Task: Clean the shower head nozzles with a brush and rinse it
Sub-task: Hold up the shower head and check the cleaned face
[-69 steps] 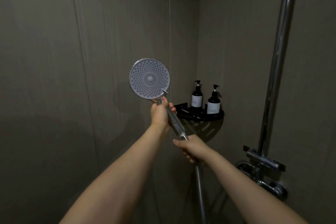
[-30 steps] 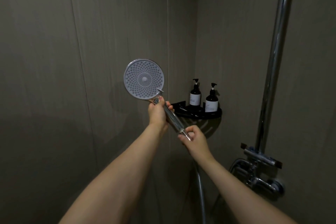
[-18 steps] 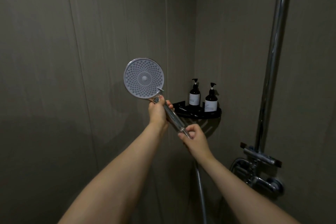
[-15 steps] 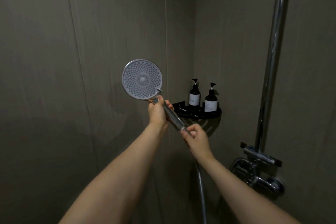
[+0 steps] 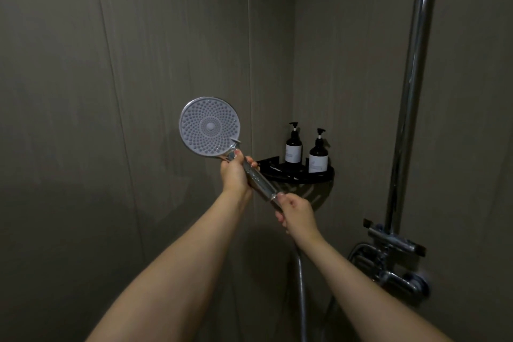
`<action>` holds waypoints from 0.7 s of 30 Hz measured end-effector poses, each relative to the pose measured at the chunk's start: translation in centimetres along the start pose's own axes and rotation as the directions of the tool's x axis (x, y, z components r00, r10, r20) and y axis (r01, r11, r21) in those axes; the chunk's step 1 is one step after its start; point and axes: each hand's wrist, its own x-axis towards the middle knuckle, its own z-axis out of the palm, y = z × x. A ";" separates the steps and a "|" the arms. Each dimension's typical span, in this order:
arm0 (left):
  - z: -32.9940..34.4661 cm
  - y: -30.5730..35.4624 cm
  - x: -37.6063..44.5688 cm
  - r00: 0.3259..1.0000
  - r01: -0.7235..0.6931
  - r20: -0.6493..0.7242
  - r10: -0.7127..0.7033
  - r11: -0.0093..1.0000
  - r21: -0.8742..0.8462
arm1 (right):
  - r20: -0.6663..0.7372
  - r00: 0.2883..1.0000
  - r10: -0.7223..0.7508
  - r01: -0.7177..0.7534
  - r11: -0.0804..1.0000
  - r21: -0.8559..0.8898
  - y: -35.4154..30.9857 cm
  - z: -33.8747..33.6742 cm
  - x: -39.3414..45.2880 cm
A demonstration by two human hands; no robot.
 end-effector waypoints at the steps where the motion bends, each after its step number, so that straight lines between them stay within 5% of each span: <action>1: 0.1 0.0 -0.1 1.000 0.005 0.005 -0.005 1.000 0.003 | 0.010 0.998 0.056 -0.056 0.998 0.027 -0.3 0.0 0.1; 5: 0.4 -0.1 0.0 1.000 -0.017 0.002 0.017 0.999 0.028 | 0.108 0.993 0.058 -0.057 0.998 -0.008 0.4 -0.1 0.4; 9: 0.3 0.0 0.2 1.000 -0.015 0.000 0.015 1.000 0.004 | 0.012 0.999 -0.052 0.052 0.997 -0.063 0.7 0.1 0.4; 14: 0.2 0.0 -0.1 1.000 0.014 0.012 -0.014 1.000 0.001 | 0.033 0.995 0.095 -0.096 0.994 0.046 0.0 0.3 0.6; 17: 0.2 0.1 0.1 1.000 -0.001 -0.002 0.001 1.000 0.021 | 0.090 0.996 0.025 -0.025 1.000 0.008 0.7 0.1 0.6; 21: 0.0 0.2 0.1 1.000 0.010 0.007 -0.010 1.000 -0.009 | -0.001 0.998 -0.060 0.060 0.996 -0.063 0.6 0.2 0.3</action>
